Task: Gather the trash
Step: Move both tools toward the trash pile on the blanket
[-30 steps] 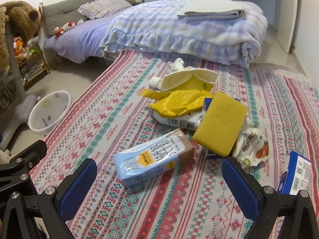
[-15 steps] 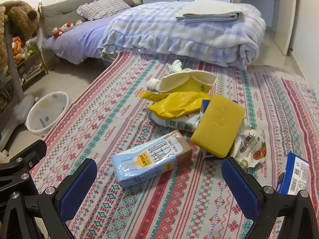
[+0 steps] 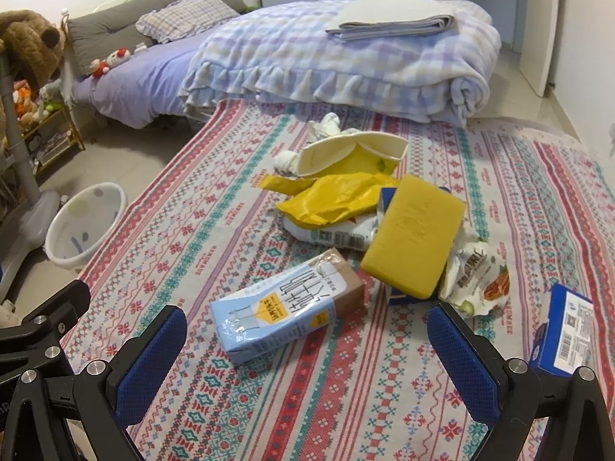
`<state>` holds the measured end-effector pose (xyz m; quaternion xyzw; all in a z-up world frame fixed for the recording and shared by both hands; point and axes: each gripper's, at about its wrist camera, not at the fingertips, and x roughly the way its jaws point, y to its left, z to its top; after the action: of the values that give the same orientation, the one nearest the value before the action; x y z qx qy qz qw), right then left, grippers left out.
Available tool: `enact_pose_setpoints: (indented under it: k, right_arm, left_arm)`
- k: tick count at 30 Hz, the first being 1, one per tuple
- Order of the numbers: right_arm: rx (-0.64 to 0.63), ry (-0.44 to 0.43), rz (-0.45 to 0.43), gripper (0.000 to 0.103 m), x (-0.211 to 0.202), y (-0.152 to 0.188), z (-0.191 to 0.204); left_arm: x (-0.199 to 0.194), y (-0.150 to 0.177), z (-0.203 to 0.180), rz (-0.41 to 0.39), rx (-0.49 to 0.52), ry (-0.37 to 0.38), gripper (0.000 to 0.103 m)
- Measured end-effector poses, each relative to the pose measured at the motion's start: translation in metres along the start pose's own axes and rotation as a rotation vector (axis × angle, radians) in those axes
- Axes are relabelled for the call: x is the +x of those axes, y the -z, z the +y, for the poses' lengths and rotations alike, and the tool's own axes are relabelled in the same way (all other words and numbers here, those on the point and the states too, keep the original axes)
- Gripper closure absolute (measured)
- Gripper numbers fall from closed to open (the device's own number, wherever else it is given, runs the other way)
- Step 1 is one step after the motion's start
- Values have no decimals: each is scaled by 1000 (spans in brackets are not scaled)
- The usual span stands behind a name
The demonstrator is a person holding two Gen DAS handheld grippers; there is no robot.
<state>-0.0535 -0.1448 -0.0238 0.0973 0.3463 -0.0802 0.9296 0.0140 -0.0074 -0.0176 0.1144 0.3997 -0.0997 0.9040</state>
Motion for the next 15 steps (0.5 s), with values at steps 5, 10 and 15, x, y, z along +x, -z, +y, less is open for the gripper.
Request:
enact_pose_setpoints:
  k: [5,10,15]
  right_arm:
    - [19,42,-9,0,-2,-3,-13]
    - [129,52,47,0,-4,-9,-38]
    - [239,126,97,0,-9,-18,-86]
  left_arm:
    - [6,-1,-18,31,74,92,1]
    - [14,2,-54,57,213,226,1]
    - [36,-1,-94,82,308,256,1]
